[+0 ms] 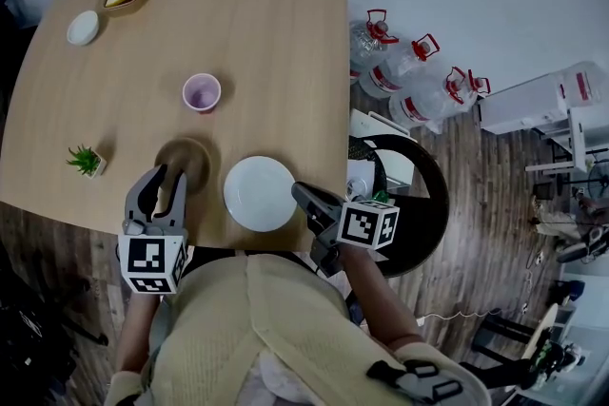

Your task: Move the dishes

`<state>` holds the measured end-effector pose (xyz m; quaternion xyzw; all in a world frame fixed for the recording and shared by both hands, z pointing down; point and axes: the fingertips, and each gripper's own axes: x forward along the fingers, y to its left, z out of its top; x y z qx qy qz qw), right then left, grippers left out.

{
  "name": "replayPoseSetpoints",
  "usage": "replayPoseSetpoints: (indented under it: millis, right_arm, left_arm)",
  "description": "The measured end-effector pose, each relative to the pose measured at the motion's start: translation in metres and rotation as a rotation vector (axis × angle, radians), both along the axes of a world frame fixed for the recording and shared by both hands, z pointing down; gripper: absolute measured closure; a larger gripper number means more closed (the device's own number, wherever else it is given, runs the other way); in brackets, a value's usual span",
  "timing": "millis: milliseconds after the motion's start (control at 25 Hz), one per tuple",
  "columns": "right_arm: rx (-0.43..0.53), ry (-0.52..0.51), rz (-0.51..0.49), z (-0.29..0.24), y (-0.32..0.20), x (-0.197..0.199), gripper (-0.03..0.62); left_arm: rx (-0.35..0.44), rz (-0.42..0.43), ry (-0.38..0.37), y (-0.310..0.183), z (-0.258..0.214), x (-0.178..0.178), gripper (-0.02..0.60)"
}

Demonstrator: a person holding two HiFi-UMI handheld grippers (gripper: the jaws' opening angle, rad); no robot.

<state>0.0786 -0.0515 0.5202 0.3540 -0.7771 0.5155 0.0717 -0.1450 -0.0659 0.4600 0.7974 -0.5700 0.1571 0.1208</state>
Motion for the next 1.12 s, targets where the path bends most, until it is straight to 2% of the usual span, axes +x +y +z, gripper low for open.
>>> replayPoseSetpoints:
  millis: [120, 240, 400, 920, 1120]
  right_arm:
    - [-0.022, 0.023, 0.009, 0.009, -0.002, 0.004, 0.568]
    - [-0.025, 0.089, -0.004, 0.018, -0.003, 0.008, 0.565]
    - [-0.002, 0.191, -0.018, 0.023, -0.006, 0.013, 0.560]
    - [0.041, 0.345, 0.045, 0.031, -0.026, 0.022, 0.553]
    - [0.095, 0.478, 0.049, 0.036, -0.031, 0.028, 0.546]
  left_arm:
    - [-0.001, 0.001, -0.010, 0.001, 0.001, -0.002, 0.457]
    - [-0.002, 0.004, -0.024, 0.001, 0.002, -0.002, 0.457]
    - [-0.012, 0.000, -0.009, 0.001, 0.002, -0.003, 0.457]
    - [-0.020, 0.011, -0.044, -0.001, 0.008, -0.002, 0.457]
    - [-0.022, 0.009, -0.044, -0.001, 0.008, -0.004, 0.457]
